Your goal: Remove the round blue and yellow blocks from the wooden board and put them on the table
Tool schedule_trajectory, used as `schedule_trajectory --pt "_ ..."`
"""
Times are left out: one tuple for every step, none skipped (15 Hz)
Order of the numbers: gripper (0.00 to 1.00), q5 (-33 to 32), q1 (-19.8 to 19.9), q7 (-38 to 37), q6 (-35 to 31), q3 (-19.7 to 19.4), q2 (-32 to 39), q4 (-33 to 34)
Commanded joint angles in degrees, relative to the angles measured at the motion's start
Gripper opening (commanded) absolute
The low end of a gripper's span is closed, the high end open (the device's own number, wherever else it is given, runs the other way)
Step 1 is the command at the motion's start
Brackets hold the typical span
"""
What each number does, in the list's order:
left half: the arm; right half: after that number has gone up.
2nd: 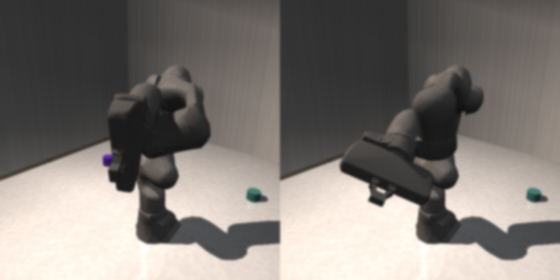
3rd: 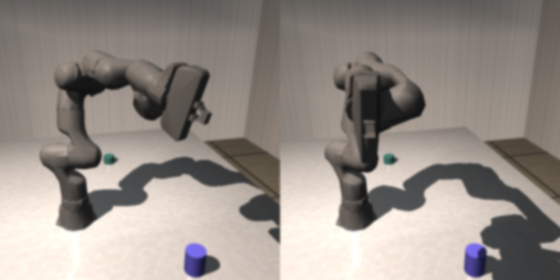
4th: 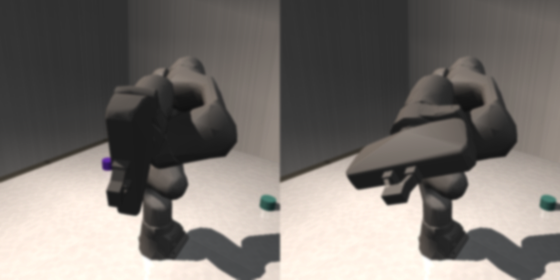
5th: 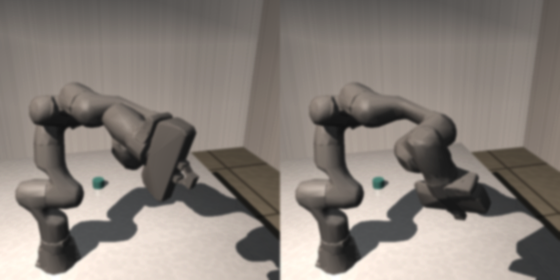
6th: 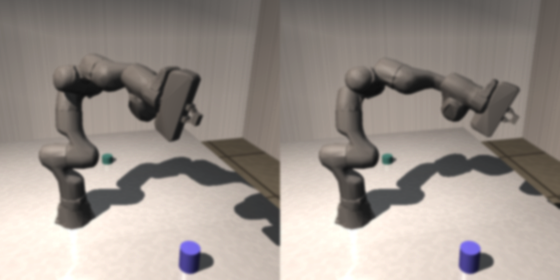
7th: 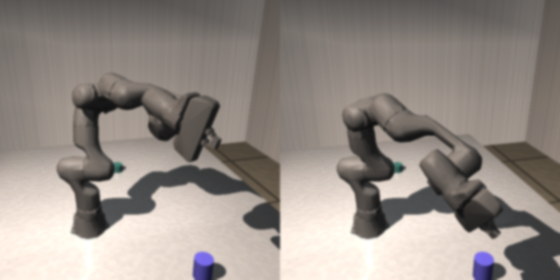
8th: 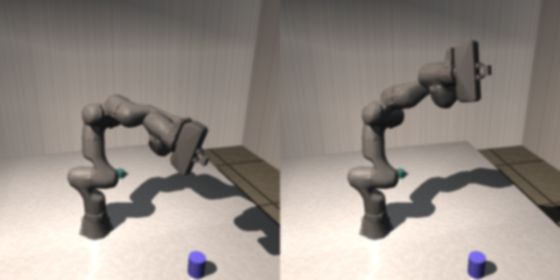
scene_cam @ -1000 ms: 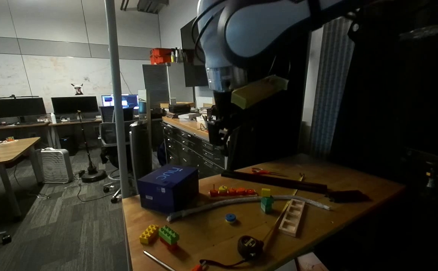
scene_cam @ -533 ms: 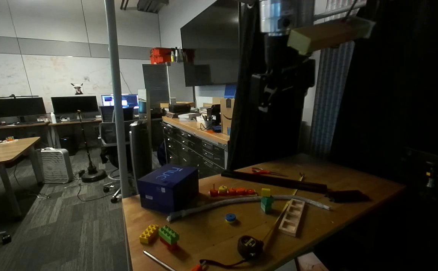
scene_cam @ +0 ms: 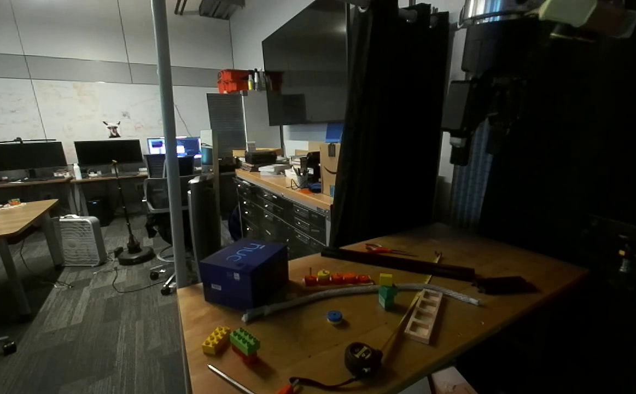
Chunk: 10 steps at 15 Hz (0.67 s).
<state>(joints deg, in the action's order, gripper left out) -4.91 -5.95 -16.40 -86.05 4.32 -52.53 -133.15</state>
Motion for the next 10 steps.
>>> schedule_trajectory --pt "1.0 0.96 0.47 7.29 2.41 -0.06 -1.16 -1.41" --pt "1.0 0.96 0.69 7.63 2.16 0.18 -1.53 -2.19" --pt "1.0 0.92 1.75 6.2 1.62 0.72 -0.09 -1.13" --pt "1.0 0.87 1.66 6.7 1.73 0.76 -0.03 -1.48" --pt "1.0 0.85 1.62 6.96 1.73 0.78 -0.03 -1.77" --pt "1.0 0.84 1.59 7.11 1.73 0.77 -0.03 -1.94" --pt "1.0 0.83 1.58 7.21 1.73 0.77 -0.05 -2.01" --pt "1.0 0.83 1.57 7.27 1.73 0.76 -0.09 -2.04" --pt "1.0 0.83 1.57 7.31 1.73 0.76 -0.12 -2.05" --pt "1.0 0.83 1.56 7.34 1.73 0.76 -0.15 -2.06"
